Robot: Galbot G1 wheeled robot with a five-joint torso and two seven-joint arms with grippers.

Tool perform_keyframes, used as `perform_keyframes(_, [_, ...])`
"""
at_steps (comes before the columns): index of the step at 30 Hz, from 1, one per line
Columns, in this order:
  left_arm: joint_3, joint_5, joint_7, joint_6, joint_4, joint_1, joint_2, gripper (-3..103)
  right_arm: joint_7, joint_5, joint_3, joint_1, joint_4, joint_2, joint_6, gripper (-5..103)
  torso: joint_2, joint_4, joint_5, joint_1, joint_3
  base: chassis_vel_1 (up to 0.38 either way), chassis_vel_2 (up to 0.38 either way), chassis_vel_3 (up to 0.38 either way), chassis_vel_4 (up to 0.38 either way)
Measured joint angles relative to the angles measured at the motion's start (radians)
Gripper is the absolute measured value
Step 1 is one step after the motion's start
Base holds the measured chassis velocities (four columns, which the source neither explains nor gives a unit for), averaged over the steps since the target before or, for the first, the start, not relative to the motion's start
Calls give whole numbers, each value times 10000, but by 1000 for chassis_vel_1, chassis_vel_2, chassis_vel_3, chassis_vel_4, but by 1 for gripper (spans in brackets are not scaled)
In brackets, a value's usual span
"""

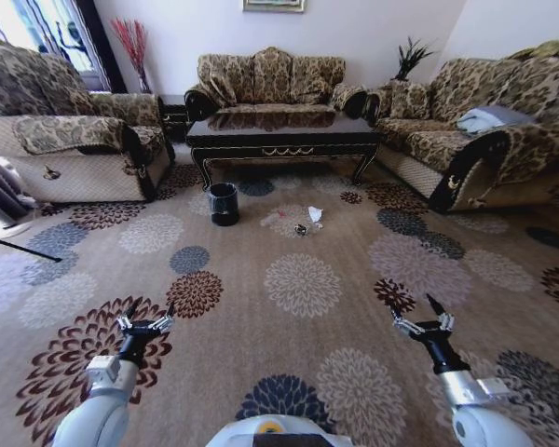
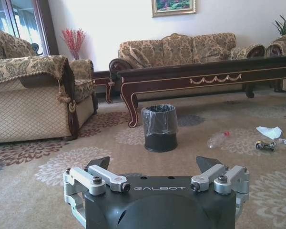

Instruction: Move to the front of the table and pick up the trash from the floor, then place it into the trash bin.

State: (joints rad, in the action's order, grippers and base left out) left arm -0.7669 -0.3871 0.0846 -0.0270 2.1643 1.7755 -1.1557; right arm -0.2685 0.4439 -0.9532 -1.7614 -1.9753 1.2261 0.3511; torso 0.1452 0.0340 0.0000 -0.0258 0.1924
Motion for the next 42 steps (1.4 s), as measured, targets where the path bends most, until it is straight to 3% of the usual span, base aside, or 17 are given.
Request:
perform_keyframes(33, [5,-85,-27,28,-49,7,-1,100,-6,144,-20,-30,-115,-55,-34,100,-1321,0,0,162,-1156,0,0,0,0])
perform_keyframes(42, [0,-194,-61,52,-43,-26,25,100,-22,285,-23,-37,-138,-28,-73,100,-1455,1,-1,150,-1426,0,0,0,0])
